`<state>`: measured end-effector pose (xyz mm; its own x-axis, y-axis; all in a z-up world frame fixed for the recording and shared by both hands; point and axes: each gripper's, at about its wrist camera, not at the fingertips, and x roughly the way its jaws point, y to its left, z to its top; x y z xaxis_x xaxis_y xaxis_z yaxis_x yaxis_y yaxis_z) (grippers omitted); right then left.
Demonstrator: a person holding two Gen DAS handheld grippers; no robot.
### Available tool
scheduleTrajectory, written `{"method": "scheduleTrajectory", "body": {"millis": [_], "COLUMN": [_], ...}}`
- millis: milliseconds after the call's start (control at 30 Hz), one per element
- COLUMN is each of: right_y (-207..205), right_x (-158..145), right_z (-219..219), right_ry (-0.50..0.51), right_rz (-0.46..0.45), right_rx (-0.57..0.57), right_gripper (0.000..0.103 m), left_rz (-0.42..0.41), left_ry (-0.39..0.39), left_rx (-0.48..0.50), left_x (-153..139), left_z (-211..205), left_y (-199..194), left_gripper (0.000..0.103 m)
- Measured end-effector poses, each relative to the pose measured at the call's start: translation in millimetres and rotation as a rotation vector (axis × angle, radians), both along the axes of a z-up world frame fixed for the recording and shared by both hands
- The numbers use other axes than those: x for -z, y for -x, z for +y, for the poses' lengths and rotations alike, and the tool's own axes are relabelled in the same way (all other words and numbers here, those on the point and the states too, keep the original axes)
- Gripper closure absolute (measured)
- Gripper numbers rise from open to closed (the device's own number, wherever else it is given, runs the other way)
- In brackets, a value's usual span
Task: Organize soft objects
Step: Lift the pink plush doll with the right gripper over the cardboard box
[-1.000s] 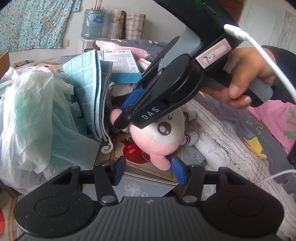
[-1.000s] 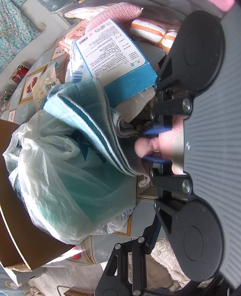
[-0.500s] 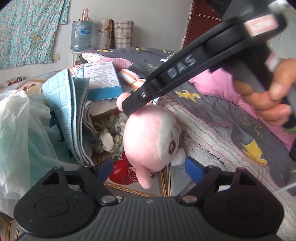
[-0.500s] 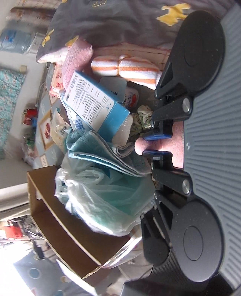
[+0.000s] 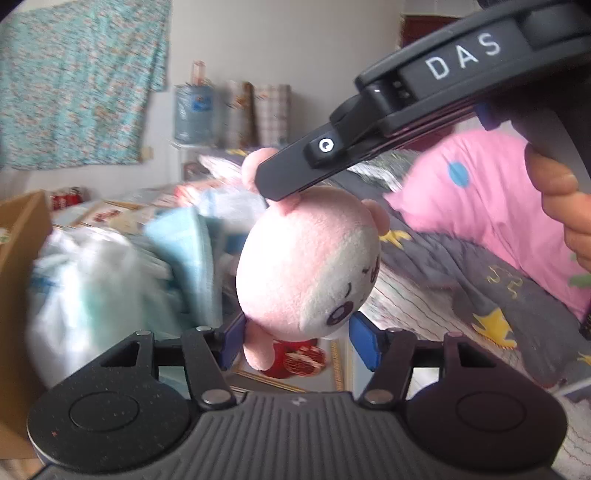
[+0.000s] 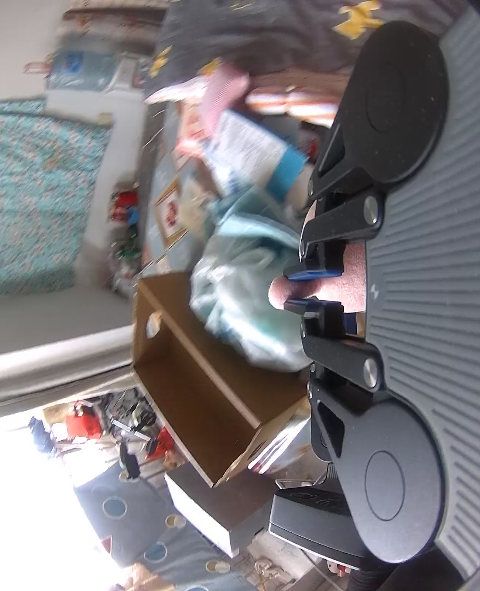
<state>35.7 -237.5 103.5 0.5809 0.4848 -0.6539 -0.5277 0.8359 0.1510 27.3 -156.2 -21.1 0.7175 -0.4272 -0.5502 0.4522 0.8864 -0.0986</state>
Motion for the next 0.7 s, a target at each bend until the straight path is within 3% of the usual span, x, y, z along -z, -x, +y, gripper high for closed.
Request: {"method": "scheduleTrajectory", "body": {"millis": [233,400,567,700], "right_y": [-14,-50,-107,-157], "right_x": [-55,-81,-68,-28], "right_z": [78,152,230,280], "right_ry": [-0.122,-0.234,-0.313,-0.327], "right_rz": [-0.105,-0.102,0.017,0.137], "right_rx": [-0.15,-0.247,-0.284,-0.265], "right_gripper": [0.094,0.094,0.094,0.094], "left_rz": [-0.099,-0.148,-0.138,-0.083], "left_ry": [0.029,0.033,0.049,0.059], "left_rx": [-0.226,-0.431,-0.602,-0.697], "left_x": [-53,-80,-85,-71], "left_z": [75,143,203,240], "left_y": [11,4,-12,-26], "left_gripper": [0.04,0.032,0.025,0.025]}}
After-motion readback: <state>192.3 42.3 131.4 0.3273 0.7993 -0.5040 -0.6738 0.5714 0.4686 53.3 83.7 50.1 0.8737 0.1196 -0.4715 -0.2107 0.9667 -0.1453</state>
